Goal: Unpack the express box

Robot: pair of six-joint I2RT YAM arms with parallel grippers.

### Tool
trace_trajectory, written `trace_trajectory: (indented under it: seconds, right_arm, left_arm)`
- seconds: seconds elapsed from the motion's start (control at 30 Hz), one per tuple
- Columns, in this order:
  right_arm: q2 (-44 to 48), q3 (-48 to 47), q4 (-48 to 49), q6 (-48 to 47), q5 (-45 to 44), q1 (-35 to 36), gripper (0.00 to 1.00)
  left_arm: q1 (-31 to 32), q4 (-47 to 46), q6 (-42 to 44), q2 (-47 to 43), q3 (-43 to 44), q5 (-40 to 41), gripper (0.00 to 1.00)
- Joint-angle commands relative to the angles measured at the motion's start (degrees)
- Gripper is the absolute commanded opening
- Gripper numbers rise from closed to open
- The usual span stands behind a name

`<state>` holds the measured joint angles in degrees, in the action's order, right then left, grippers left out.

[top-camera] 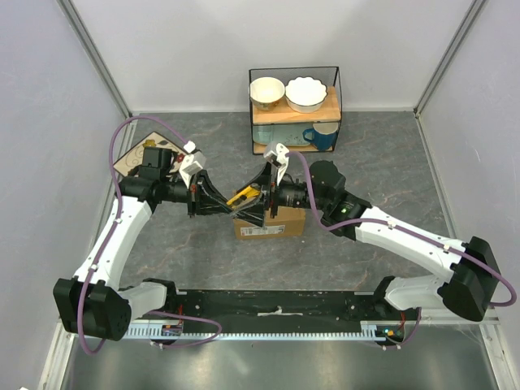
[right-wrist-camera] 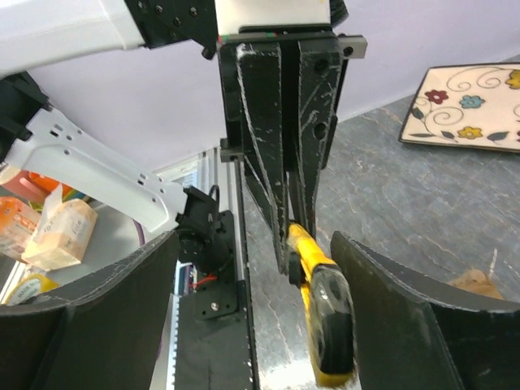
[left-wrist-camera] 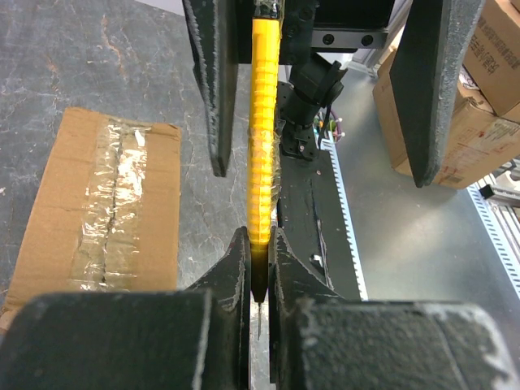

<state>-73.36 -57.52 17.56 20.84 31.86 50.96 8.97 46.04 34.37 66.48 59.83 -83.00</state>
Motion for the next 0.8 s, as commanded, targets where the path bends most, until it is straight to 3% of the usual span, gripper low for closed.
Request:
trace_trajectory:
  seconds: [0.0, 0.23, 0.47, 0.63, 0.77]
  right_arm:
    - [-0.73, 0.74, 7.22, 1.74, -1.97, 1.33, 0.81]
    - [-2.31, 0.31, 6.44, 1.14, -4.96, 2.65, 0.55]
    - [-4.07, -2.25, 0.90, -1.76, -8.21, 4.06, 0.50]
    - [-2.58, -1.20, 1.85, -1.94, -11.28, 4.06, 0.41]
    - [-0.38, 1.00, 5.02, -1.50, -13.31, 4.15, 0.47]
  left_arm:
    - [-0.36, -0.95, -1.85, -0.65, 1.25, -9.46, 0.02]
    - [-0.45, -1.04, -1.94, -0.82, 1.34, -9.37, 0.02]
    - [-0.45, -0.95, -2.64, -1.00, 1.34, -9.20, 0.02]
    - [-0.45, -1.13, -2.64, -1.96, 1.08, -9.20, 0.02]
    - [-0.45, -1.13, -2.82, -2.67, 0.46, -9.37, 0.02]
